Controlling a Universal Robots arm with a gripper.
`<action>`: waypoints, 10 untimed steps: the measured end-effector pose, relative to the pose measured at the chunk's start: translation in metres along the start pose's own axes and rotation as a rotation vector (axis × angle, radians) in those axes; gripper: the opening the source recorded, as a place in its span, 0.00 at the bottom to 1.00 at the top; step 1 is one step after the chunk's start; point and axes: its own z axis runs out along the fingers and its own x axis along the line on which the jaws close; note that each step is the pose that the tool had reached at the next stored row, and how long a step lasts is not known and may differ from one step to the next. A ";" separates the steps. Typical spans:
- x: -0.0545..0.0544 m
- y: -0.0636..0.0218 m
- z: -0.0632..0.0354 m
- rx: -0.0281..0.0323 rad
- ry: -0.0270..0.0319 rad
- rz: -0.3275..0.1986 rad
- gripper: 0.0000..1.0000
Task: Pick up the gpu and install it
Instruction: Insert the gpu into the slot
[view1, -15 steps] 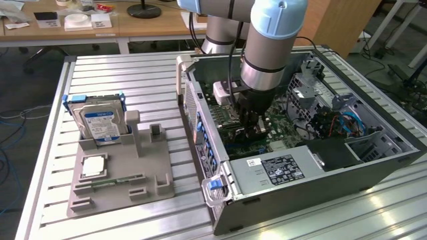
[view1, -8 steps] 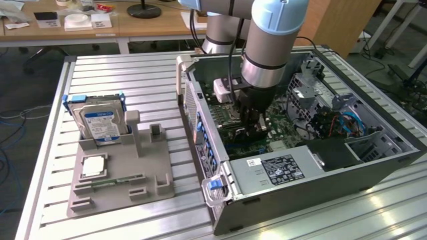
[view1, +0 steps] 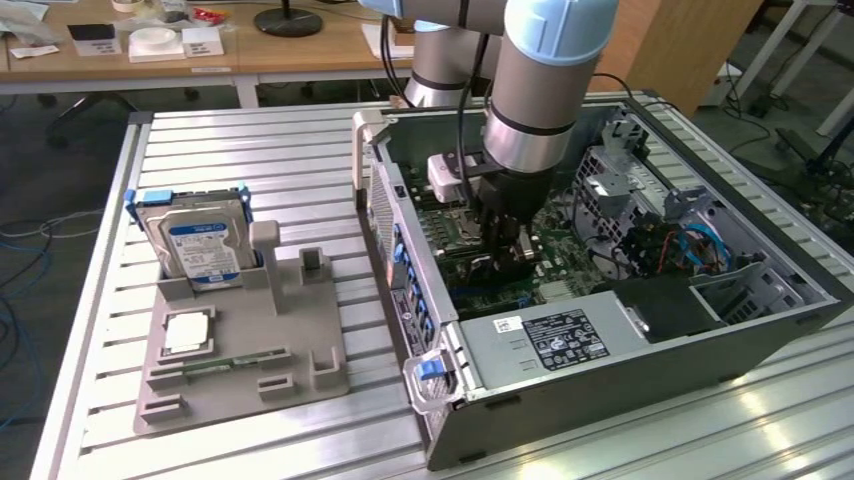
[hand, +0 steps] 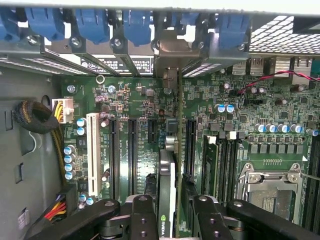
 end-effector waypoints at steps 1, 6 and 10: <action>0.000 0.0000 0.0000 0.0000 0.0000 0.001 0.34; 0.000 -0.0001 0.0000 0.0001 -0.0006 0.003 0.34; -0.001 0.0000 0.0000 0.0001 -0.0009 0.003 0.34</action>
